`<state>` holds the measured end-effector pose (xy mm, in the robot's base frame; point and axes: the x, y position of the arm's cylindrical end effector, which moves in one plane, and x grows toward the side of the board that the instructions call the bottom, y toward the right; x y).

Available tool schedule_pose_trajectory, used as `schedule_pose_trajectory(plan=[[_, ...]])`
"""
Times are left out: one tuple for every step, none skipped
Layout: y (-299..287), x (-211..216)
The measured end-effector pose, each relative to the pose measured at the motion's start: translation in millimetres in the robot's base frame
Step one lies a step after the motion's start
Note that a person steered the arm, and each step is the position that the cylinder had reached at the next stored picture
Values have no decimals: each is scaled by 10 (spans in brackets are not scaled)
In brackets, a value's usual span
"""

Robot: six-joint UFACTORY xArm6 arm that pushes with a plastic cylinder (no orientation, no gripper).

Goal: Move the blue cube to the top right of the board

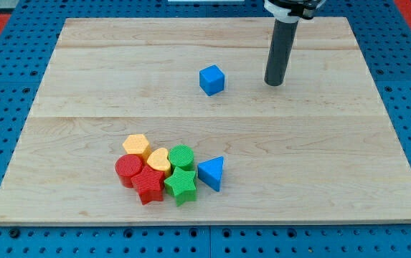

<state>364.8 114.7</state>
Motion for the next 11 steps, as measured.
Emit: schedule_pose_trajectory(plan=[[61,0],[112,112],[136,538],[-157,738],[-620,712],[-790,568],[-1294,281],[-1393,199],[-1210,-12],[-746,-110],[-252,-111]])
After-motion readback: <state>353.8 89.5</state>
